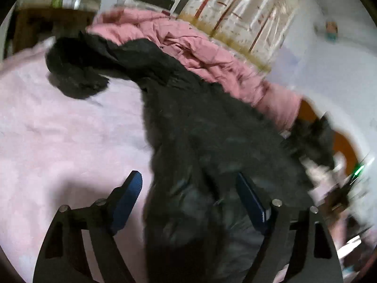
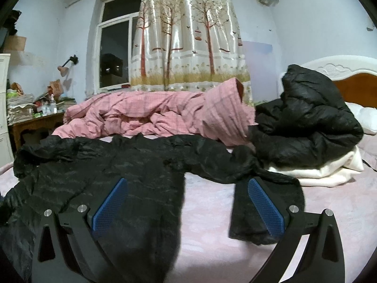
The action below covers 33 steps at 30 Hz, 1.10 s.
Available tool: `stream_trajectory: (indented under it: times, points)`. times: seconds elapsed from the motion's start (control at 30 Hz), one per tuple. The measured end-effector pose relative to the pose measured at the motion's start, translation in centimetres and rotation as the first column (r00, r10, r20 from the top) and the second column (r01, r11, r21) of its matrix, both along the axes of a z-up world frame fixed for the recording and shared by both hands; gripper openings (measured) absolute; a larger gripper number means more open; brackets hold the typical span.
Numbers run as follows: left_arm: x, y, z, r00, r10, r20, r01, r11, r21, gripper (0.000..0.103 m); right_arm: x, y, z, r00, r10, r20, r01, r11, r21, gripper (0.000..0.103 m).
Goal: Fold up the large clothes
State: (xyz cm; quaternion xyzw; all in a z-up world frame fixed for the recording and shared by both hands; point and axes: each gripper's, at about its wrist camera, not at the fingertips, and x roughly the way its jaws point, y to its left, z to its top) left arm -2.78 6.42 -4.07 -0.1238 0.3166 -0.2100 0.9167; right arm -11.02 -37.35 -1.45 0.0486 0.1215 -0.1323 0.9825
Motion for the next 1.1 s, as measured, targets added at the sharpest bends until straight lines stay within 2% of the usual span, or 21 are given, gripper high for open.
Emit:
stream_trajectory:
  times: [0.03, 0.07, 0.13, 0.23, 0.3, 0.43, 0.47, 0.5, 0.53, 0.57, 0.63, 0.7, 0.77, 0.83, 0.87, 0.97, 1.1]
  points:
    - [-0.5, -0.8, -0.2, 1.000, 0.020, 0.013, -0.021, 0.997, 0.075, 0.075, -0.2, -0.3, -0.2, 1.000, 0.011, -0.013, -0.011, 1.000, 0.027, 0.102]
    - [-0.9, -1.6, -0.5, 1.000, 0.027, 0.008, -0.028, 0.990, 0.136, 0.066, -0.5, -0.6, -0.6, 0.999, 0.029, -0.033, -0.027, 0.997, 0.066, 0.097]
    - [-1.2, -2.7, -1.5, 0.999, 0.015, -0.044, -0.007, 0.983, 0.182, 0.052, -1.0, -0.9, -1.4, 0.995, 0.070, -0.066, -0.061, 0.990, 0.129, 0.090]
    - [-2.7, -3.3, -2.3, 0.998, 0.042, -0.041, -0.033, 0.978, 0.207, 0.052, -2.1, -0.8, -2.3, 0.989, 0.099, -0.114, -0.079, 0.983, 0.165, 0.080]
    - [-4.0, -3.2, -2.2, 0.998, 0.059, -0.022, -0.052, 0.971, 0.234, 0.054, -3.6, -0.7, -3.1, 0.985, 0.114, -0.126, -0.089, 0.978, 0.187, 0.077]
    - [-5.7, -2.3, -2.5, 0.996, 0.086, -0.009, -0.081, 0.967, 0.240, 0.055, -7.3, 0.4, -6.8, 0.983, 0.096, -0.157, -0.064, 0.979, 0.196, 0.071]
    - [-5.2, -1.6, -2.6, 0.993, 0.114, -0.013, -0.107, 0.965, 0.238, 0.049, -7.6, 0.6, -7.7, 0.979, 0.093, -0.183, -0.057, 0.979, 0.197, 0.066]
    - [-4.9, -1.4, -2.6, 0.990, 0.141, -0.017, -0.133, 0.963, 0.234, 0.046, -7.9, 0.8, -8.4, 0.975, 0.092, -0.202, -0.051, 0.978, 0.202, 0.065]
    - [-5.1, -1.4, -2.6, 0.988, 0.156, -0.003, -0.151, 0.960, 0.236, 0.037, -8.3, 1.1, -8.3, 0.978, 0.088, -0.191, -0.050, 0.980, 0.194, 0.062]
    - [-5.1, -1.5, -2.5, 0.988, 0.157, 0.010, -0.155, 0.960, 0.233, 0.019, -8.4, 1.3, -8.0, 0.978, 0.103, -0.179, -0.068, 0.979, 0.193, 0.053]
    - [-5.3, -1.6, -2.2, 0.990, 0.140, 0.017, -0.141, 0.972, 0.188, 0.006, -8.6, 1.5, -7.6, 0.973, 0.179, -0.147, -0.142, 0.962, 0.234, 0.046]
    - [-5.8, -1.2, -1.4, 0.982, 0.179, 0.054, -0.186, 0.969, 0.160, 0.004, -8.8, 1.5, -7.3, 0.973, 0.191, -0.128, -0.154, 0.956, 0.251, 0.046]
    - [-6.4, -0.6, 0.6, 0.962, 0.237, 0.133, -0.255, 0.958, 0.135, 0.003, -9.4, 1.8, -7.0, 0.981, 0.167, -0.099, -0.143, 0.966, 0.215, 0.046]
    - [-6.3, 0.0, 2.7, 0.946, 0.255, 0.198, -0.281, 0.953, 0.117, 0.003, -9.9, 2.0, -6.5, 0.986, 0.155, -0.063, -0.139, 0.970, 0.199, 0.046]
    - [-5.6, 0.0, 3.6, 0.941, 0.258, 0.220, -0.291, 0.947, 0.134, 0.003, -10.2, 2.0, -6.3, 0.983, 0.176, -0.047, -0.163, 0.965, 0.206, 0.046]
    - [-2.9, -0.8, 4.5, 0.921, 0.306, 0.242, -0.361, 0.904, 0.231, 0.003, -10.0, 2.5, -6.5, 0.956, 0.291, -0.047, -0.270, 0.928, 0.258, 0.046]
    - [-1.7, -1.1, 3.2, 0.903, 0.344, 0.258, -0.411, 0.867, 0.281, 0.003, -9.6, 5.2, -7.3, 0.921, 0.370, -0.122, -0.340, 0.917, 0.210, 0.046]
